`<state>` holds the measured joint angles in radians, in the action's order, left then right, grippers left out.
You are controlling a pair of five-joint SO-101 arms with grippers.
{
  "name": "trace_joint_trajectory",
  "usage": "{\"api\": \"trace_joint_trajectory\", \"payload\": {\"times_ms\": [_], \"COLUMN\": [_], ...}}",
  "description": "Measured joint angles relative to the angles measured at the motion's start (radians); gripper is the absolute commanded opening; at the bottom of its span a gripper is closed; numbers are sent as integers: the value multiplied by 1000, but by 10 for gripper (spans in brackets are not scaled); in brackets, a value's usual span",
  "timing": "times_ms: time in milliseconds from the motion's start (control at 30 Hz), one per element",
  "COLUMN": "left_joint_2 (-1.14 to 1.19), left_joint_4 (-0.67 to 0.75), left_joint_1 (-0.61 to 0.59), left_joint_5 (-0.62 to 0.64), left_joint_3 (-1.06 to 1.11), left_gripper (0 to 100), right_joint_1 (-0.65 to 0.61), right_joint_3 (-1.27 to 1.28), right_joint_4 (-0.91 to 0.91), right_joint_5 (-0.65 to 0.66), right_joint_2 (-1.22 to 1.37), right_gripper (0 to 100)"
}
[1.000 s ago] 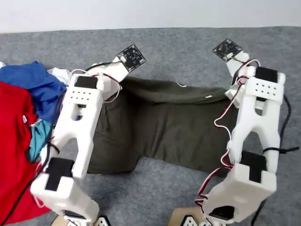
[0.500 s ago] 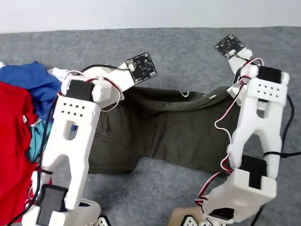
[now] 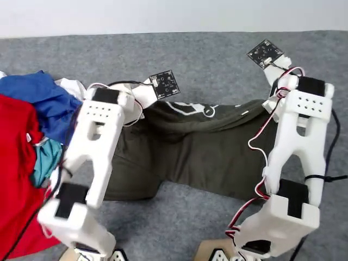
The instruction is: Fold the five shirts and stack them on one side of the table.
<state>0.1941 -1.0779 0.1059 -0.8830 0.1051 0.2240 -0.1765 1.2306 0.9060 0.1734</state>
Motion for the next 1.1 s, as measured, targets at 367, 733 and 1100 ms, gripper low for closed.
{"api": "trace_joint_trajectory", "payload": {"times_ms": [367, 733, 1100], "left_joint_2": [371, 377, 396], "left_joint_4": [241, -46, -522], "left_joint_1": [-17, -54, -146], "left_joint_5": [0, 81, 118], "left_joint_3": [-219, -568, -746], "left_gripper": [151, 195, 191], "right_joint_1": [0, 0, 0], "right_joint_3": [8, 17, 60], "right_joint_4": [0, 0, 0], "right_joint_5": [0, 0, 0], "right_joint_2": [0, 0, 0], "right_gripper": [10, 10, 10]}}
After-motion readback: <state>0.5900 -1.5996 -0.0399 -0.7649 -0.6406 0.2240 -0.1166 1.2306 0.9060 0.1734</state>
